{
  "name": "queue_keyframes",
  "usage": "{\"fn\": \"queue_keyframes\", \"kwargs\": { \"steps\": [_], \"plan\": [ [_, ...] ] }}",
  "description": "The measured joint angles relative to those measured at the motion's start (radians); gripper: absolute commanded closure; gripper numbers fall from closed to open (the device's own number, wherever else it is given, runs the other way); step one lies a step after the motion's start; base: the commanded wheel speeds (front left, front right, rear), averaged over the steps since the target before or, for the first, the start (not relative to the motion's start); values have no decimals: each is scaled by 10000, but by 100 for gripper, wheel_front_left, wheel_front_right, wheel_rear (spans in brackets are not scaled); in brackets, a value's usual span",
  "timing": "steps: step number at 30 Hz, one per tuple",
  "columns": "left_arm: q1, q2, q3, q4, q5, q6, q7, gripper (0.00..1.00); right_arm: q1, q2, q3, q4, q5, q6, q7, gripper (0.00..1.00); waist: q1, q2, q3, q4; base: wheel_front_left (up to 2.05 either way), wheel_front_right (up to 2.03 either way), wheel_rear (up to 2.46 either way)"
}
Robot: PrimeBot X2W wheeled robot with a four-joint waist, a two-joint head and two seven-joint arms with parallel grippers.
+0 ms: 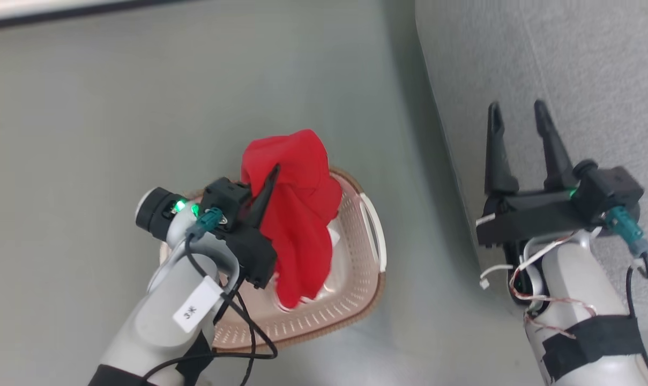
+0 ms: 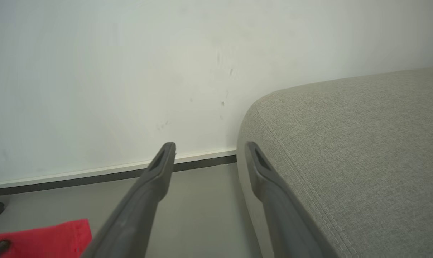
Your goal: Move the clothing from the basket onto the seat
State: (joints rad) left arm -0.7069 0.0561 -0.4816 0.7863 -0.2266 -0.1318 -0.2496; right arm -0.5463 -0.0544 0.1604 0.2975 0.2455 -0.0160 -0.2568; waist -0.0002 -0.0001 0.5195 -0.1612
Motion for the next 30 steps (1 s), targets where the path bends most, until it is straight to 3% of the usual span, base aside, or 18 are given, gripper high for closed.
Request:
{"fn": "queue_keyframes", "kwargs": {
  "steps": [18,30],
  "plan": [
    [1094,700,389,-1620,-58,0,-2,100,1489,0,142,771,-44,249,0,0,0,-1,-2702,523,0,0,0],
    [1904,777,410,-2301,-94,0,-2,100,2463,6,836,1243,13,445,2,0,1,0,-4512,661,0,0,0]
  ]
}}
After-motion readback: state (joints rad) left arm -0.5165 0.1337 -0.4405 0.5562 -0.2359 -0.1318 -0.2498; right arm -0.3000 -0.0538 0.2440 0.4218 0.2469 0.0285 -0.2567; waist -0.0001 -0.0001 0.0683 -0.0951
